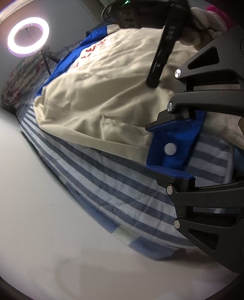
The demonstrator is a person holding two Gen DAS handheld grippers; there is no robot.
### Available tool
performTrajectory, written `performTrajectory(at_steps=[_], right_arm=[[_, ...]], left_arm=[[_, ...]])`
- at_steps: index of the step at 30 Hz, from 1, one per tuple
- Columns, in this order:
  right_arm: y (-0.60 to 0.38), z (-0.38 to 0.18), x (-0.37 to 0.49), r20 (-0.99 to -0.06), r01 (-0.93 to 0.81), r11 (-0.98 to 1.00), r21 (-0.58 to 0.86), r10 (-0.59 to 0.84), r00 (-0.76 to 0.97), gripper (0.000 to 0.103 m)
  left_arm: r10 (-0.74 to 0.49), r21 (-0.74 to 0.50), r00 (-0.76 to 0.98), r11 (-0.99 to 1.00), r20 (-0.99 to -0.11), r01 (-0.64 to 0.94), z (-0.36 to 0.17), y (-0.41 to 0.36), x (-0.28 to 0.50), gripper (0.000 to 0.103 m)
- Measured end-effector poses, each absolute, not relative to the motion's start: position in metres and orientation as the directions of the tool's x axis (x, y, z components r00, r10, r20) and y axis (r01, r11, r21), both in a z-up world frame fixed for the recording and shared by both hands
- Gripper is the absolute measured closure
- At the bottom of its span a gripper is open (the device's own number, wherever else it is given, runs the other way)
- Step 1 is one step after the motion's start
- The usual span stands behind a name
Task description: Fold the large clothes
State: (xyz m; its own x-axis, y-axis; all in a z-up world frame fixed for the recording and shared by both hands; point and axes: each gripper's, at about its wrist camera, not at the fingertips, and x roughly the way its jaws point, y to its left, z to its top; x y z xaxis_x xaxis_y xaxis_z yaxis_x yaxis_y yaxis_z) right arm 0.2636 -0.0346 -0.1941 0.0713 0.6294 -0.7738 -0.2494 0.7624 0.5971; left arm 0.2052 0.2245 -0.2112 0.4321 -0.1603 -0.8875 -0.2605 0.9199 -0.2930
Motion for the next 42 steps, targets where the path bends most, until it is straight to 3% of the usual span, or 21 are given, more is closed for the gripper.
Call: performTrajectory(at_steps=[5, 7, 10, 14, 18, 22, 32, 36, 38, 40, 42], right_arm=[[-0.044, -0.191, 0.248, -0.773, -0.253, 0.759, 0.6, 0.632, 0.061, 0.099], [-0.039, -0.199, 0.247, -0.773, -0.254, 0.758, 0.601, 0.632, 0.057, 0.099], [-0.047, -0.19, 0.245, -0.77, -0.253, 0.755, 0.606, 0.635, 0.051, 0.095], [-0.065, -0.162, 0.25, -0.738, -0.279, 0.732, 0.621, 0.666, 0.103, 0.095], [-0.082, -0.131, 0.273, -0.718, -0.289, 0.757, 0.586, 0.65, 0.248, 0.095], [-0.075, -0.13, 0.317, -0.726, -0.243, 0.787, 0.567, 0.616, 0.305, 0.095], [-0.01, -0.215, 0.383, -0.759, -0.131, 0.786, 0.604, 0.617, 0.209, 0.095], [-0.027, -0.201, 0.383, -0.751, -0.162, 0.775, 0.611, 0.632, 0.194, 0.093], [-0.044, -0.186, 0.386, -0.741, -0.167, 0.774, 0.61, 0.633, 0.224, 0.083], [-0.068, -0.161, 0.395, -0.712, -0.146, 0.763, 0.63, 0.642, 0.285, 0.051], [-0.08, -0.14, 0.405, -0.669, -0.136, 0.74, 0.658, 0.658, 0.346, 0.048]], left_arm=[[-0.141, -0.27, 0.413, 0.923, -0.9, -0.273, -0.231, 0.223, 0.218, 0.066], [-0.099, -0.231, 0.43, 0.935, -0.897, -0.268, -0.229, 0.217, 0.221, 0.084], [-0.079, -0.212, 0.466, 0.947, -0.881, -0.24, -0.216, 0.21, 0.222, 0.093], [0.011, -0.129, 0.585, 0.972, -0.811, -0.197, -0.166, 0.205, 0.213, 0.094], [0.116, -0.014, 0.717, 0.985, -0.687, -0.174, -0.103, 0.196, 0.192, 0.095], [0.147, 0.023, 0.789, 0.986, -0.596, -0.166, -0.066, 0.189, 0.18, 0.095], [0.078, 0.041, 0.809, 0.997, -0.582, -0.067, -0.061, 0.165, 0.174, 0.095], [0.04, 0.048, 0.81, 0.999, -0.586, -0.014, -0.065, 0.151, 0.16, 0.096], [0.025, 0.066, 0.81, 0.998, -0.586, 0.017, -0.068, 0.142, 0.147, 0.096], [0.009, 0.083, 0.811, 0.995, -0.585, 0.049, -0.07, 0.131, 0.138, 0.096], [-0.013, 0.085, 0.81, 0.993, -0.586, 0.077, -0.07, 0.123, 0.133, 0.096]])
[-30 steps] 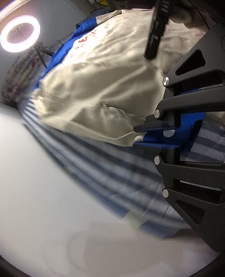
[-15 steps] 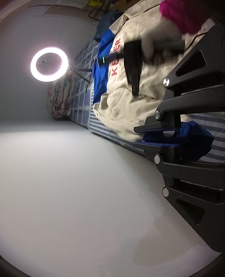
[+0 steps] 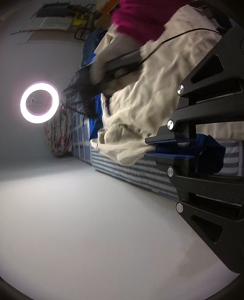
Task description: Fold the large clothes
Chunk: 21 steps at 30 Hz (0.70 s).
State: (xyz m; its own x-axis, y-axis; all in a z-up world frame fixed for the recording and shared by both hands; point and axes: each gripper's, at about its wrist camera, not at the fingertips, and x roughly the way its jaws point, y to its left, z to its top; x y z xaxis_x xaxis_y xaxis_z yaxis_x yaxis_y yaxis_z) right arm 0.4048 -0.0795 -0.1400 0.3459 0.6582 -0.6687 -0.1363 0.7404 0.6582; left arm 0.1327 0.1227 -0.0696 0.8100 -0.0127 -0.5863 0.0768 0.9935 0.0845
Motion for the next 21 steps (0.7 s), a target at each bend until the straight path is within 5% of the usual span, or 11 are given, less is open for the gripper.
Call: performTrajectory(at_steps=[3, 8, 9, 11, 12, 21], right_arm=[[-0.077, -0.119, 0.427, -0.618, -0.149, 0.705, 0.693, 0.688, 0.381, 0.048], [-0.046, -0.12, 0.461, -0.665, -0.143, 0.743, 0.654, 0.655, 0.359, 0.048], [-0.042, -0.123, 0.467, -0.671, -0.145, 0.747, 0.648, 0.651, 0.355, 0.051], [-0.038, -0.126, 0.469, -0.694, -0.145, 0.767, 0.625, 0.631, 0.348, 0.088], [-0.039, -0.125, 0.468, -0.706, -0.142, 0.773, 0.618, 0.626, 0.331, 0.093], [-0.133, -0.122, 0.424, -0.744, -0.115, 0.823, 0.556, 0.554, 0.373, 0.096]], left_arm=[[-0.043, 0.084, 0.809, 0.99, -0.587, 0.114, -0.069, 0.111, 0.127, 0.096], [-0.092, 0.115, 0.797, 0.973, -0.597, 0.199, -0.074, 0.092, 0.112, 0.096], [-0.102, 0.12, 0.792, 0.969, -0.602, 0.216, -0.075, 0.088, 0.109, 0.096], [-0.106, 0.138, 0.788, 0.962, -0.606, 0.236, -0.077, 0.081, 0.105, 0.096], [-0.116, 0.141, 0.784, 0.958, -0.61, 0.251, -0.079, 0.078, 0.103, 0.096], [-0.243, 0.1, 0.686, 0.902, -0.686, 0.42, -0.092, 0.047, 0.07, 0.095]])
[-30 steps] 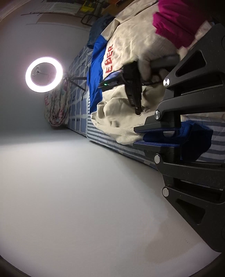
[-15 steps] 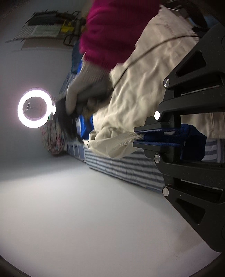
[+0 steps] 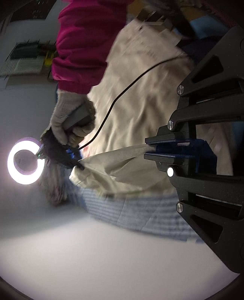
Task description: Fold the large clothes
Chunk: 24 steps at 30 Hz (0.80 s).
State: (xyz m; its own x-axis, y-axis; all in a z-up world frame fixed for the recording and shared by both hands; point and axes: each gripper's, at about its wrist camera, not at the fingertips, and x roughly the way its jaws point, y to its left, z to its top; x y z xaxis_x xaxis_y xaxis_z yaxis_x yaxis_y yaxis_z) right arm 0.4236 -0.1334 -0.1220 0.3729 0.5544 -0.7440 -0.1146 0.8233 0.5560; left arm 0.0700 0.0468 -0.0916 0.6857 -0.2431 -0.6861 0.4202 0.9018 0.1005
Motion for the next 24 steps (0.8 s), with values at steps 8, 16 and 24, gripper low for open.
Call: performTrajectory(at_steps=[8, 16, 24], right_arm=[[-0.174, -0.18, 0.376, -0.942, -0.114, 0.968, 0.222, 0.243, 0.229, 0.087], [-0.152, -0.126, 0.375, -0.891, -0.259, 0.944, 0.206, 0.29, 0.35, 0.08], [-0.086, -0.11, 0.408, -0.849, -0.364, 0.902, 0.231, 0.37, 0.379, 0.066]], left_arm=[[-0.334, -0.088, 0.574, 0.907, -0.747, 0.412, -0.106, 0.059, 0.049, 0.062], [-0.409, -0.426, 0.472, 0.901, -0.781, 0.078, -0.164, 0.132, 0.069, 0.062], [-0.459, -0.485, 0.386, 0.874, -0.8, 0.033, -0.202, 0.115, 0.079, 0.062]])
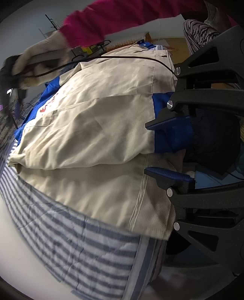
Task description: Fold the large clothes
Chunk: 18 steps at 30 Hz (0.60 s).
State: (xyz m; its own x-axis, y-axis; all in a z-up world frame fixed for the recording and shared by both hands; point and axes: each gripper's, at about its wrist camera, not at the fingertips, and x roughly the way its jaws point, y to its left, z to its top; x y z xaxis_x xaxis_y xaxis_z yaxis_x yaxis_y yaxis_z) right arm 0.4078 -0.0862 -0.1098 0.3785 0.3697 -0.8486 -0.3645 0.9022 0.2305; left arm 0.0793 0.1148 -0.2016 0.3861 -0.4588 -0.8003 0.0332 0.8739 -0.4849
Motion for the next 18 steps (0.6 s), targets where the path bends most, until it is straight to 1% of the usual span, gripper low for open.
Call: performTrajectory(at_steps=[2, 3, 4, 5, 10, 13, 15, 16, 18], right_arm=[[-0.075, -0.114, 0.423, -0.849, -0.369, 0.902, 0.223, 0.366, 0.381, 0.066], [-0.067, -0.117, 0.432, -0.849, -0.365, 0.904, 0.225, 0.365, 0.382, 0.066], [-0.059, -0.119, 0.441, -0.849, -0.362, 0.904, 0.227, 0.366, 0.381, 0.066], [-0.051, -0.121, 0.443, -0.851, -0.362, 0.905, 0.223, 0.362, 0.38, 0.066], [-0.013, -0.137, 0.472, -0.873, -0.366, 0.918, 0.154, 0.3, 0.384, 0.066], [0.005, -0.142, 0.481, -0.886, -0.378, 0.921, 0.096, 0.252, 0.389, 0.066], [0.017, -0.149, 0.489, -0.898, -0.391, 0.919, 0.049, 0.211, 0.385, 0.066], [0.021, -0.154, 0.494, -0.904, -0.392, 0.92, 0.02, 0.184, 0.385, 0.066], [0.026, -0.161, 0.499, -0.911, -0.396, 0.918, -0.014, 0.151, 0.383, 0.066]], left_arm=[[-0.459, -0.488, 0.39, 0.873, -0.798, 0.029, -0.204, 0.112, 0.083, 0.062], [-0.46, -0.488, 0.395, 0.872, -0.795, 0.032, -0.204, 0.109, 0.084, 0.068], [-0.46, -0.486, 0.396, 0.873, -0.795, 0.041, -0.203, 0.107, 0.086, 0.091], [-0.457, -0.481, 0.394, 0.876, -0.798, 0.042, -0.205, 0.107, 0.088, 0.094], [-0.433, -0.454, 0.427, 0.889, -0.794, 0.058, -0.199, 0.109, 0.083, 0.1], [-0.435, -0.455, 0.445, 0.888, -0.783, 0.066, -0.19, 0.117, 0.075, 0.101], [-0.403, -0.422, 0.461, 0.904, -0.79, 0.067, -0.184, 0.128, 0.067, 0.101], [-0.38, -0.405, 0.471, 0.913, -0.796, 0.051, -0.182, 0.135, 0.064, 0.101], [-0.377, -0.418, 0.476, 0.908, -0.795, 0.021, -0.184, 0.146, 0.062, 0.101]])
